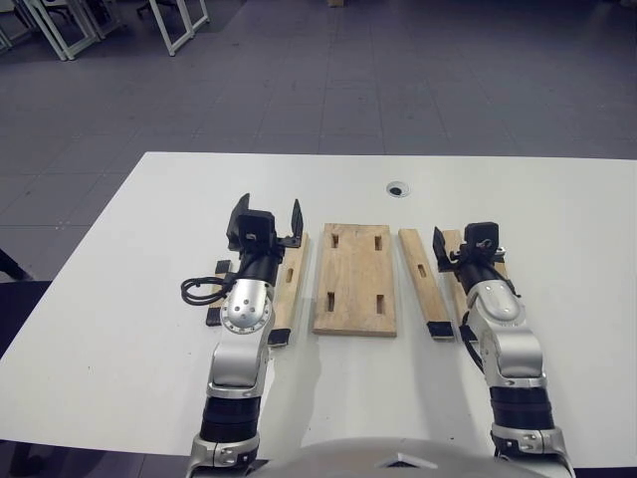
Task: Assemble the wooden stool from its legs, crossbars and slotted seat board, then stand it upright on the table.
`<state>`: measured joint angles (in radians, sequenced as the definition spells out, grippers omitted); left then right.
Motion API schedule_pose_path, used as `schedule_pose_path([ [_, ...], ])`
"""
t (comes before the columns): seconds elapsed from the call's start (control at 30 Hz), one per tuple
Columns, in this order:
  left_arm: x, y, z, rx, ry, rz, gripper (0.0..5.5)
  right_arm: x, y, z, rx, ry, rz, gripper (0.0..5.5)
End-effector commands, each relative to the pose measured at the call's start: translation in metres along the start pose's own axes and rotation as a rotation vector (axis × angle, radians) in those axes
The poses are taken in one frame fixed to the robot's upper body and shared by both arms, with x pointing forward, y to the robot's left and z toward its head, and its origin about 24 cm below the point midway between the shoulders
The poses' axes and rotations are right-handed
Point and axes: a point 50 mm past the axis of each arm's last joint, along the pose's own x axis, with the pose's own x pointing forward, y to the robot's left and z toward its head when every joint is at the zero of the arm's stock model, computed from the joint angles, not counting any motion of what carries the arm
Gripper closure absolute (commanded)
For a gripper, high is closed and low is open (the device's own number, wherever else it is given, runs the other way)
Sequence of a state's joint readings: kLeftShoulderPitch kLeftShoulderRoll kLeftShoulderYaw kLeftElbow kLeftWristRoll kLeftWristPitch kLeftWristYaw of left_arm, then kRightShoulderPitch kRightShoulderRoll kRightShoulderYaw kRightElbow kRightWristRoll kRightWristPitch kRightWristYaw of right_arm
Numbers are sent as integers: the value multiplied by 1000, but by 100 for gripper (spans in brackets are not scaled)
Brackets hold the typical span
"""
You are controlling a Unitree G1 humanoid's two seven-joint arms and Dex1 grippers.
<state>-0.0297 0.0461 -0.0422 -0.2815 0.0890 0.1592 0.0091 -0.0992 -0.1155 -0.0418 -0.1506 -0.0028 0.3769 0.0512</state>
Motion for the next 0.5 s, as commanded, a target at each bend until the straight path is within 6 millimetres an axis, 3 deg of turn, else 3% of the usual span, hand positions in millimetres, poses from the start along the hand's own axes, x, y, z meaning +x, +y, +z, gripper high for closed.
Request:
schedule_pose_path([
  [0.03, -3, -2, -1, -3, 8, 5, 121, -10, -28, -2, -55, 25, -62, 167],
  [0.27, -8, -2, -5, 0, 29, 6, 121, -43, -61, -41, -152, 195, -64, 167],
  [0.5, -11, -3, -6, 1, 37, -1, 121, -55, -61, -63, -71, 281, -50, 167],
])
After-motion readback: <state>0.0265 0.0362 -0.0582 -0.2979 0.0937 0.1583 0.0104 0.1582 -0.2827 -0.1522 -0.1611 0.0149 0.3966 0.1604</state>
